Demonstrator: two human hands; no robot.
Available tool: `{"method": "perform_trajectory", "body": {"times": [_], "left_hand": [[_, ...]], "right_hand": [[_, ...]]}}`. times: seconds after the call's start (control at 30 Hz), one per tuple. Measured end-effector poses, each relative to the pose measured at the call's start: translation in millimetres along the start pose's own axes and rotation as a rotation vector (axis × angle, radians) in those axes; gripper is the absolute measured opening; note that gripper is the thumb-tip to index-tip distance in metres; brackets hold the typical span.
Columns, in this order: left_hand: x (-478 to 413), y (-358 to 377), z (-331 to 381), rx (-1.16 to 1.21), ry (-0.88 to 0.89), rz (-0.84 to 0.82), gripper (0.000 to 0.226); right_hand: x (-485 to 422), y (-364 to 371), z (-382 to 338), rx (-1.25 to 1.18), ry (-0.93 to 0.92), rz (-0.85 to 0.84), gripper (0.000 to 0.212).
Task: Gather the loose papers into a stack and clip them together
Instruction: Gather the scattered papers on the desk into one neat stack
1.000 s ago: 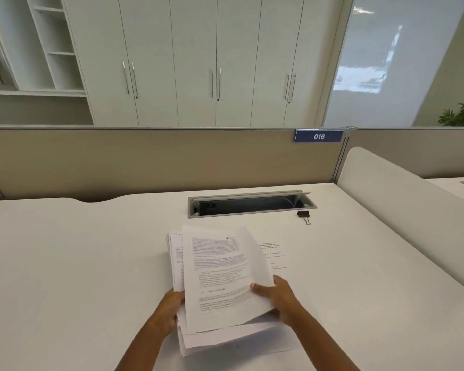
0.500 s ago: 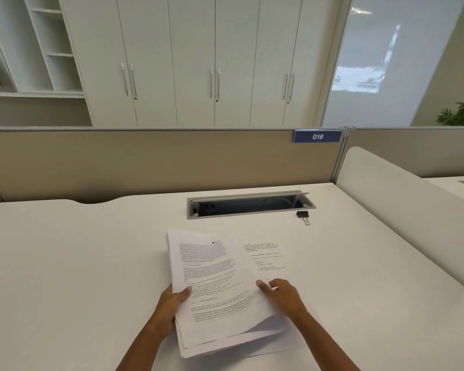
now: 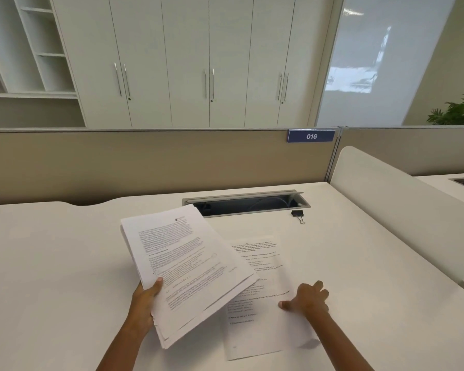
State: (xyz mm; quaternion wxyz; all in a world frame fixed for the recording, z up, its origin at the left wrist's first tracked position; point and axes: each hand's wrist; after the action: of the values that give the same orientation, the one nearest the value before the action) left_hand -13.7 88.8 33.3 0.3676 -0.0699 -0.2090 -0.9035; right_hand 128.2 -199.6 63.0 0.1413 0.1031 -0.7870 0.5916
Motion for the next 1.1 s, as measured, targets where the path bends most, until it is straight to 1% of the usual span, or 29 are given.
{"method": "perform_trajectory", "body": {"times": [0.07,0.1,0.17,0.23,0.3,0.37,0.43,0.47,0.5,0.57,0.63,0.67,0.73,0.83,0.9,1.03,1.1], "left_hand": [[2,0,1,0.005,0.007,0.004,0.039],[3,-1,2,0.004,0.007,0.008,0.039],[4,-4,4,0.001,0.004,0.012,0.038],[5,-8,7,-0.015,0.006,0.013,0.037],[6,-13,10,-0.035,0.013,0.019,0.036],[5,-18,12,-0.051,0.017,0.022,0.036],[5,-19,12,-0.069,0.014,0.020,0.035],[6,-19,12,-0.078,0.010,0.016,0.034],[7,-18,12,-0.088,0.008,0.009,0.032],[11,-14,10,-0.103,0.008,-0.013,0.025],[15,-7,8,-0.113,0.011,-0.046,0.023],[17,-3,7,-0.118,0.008,-0.066,0.023],[19,7,5,-0.123,-0.009,-0.111,0.028],[23,23,4,-0.125,-0.022,-0.170,0.031],[28,31,6,-0.174,-0.016,-0.203,0.027],[34,35,10,-0.262,-0.017,-0.253,0.026],[34,33,10,-0.288,-0.018,-0.258,0.026]], "right_hand": [[-1,-2,1,-0.032,-0.025,-0.018,0.068],[-2,-2,3,-0.093,-0.045,-0.028,0.065],[-5,-5,6,-0.297,-0.071,-0.073,0.053],[-7,-14,12,-0.479,-0.113,-0.053,0.043],[-11,-27,17,-0.560,-0.166,0.091,0.042],[-15,-45,18,-0.635,-0.196,0.312,0.041],[-17,-65,17,-0.813,-0.190,0.474,0.035],[-17,-74,16,-0.940,-0.186,0.509,0.030],[-17,-81,15,-1.088,-0.189,0.503,0.027],[-14,-88,11,-1.330,-0.220,0.398,0.027],[-10,-85,2,-1.421,-0.271,0.251,0.030],[-7,-78,-4,-1.418,-0.291,0.171,0.030],[2,-61,-17,-1.330,-0.303,0.033,0.025],[16,-35,-31,-1.104,-0.312,-0.045,0.005],[20,-21,-38,-0.979,-0.311,-0.061,0.015],[28,-12,-43,-0.807,-0.313,-0.030,0.022],[29,-11,-42,-0.833,-0.301,-0.068,0.042]]}}
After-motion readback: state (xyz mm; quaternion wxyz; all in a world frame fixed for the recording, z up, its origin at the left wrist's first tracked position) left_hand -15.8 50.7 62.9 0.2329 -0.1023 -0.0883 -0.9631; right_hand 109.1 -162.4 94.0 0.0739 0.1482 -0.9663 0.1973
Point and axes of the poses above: each hand's wrist, its own x-axis away from the middle knuckle, its own y-axis out of the palm, z = x × y, and after that the axes turned 1 degree about y, right-handed
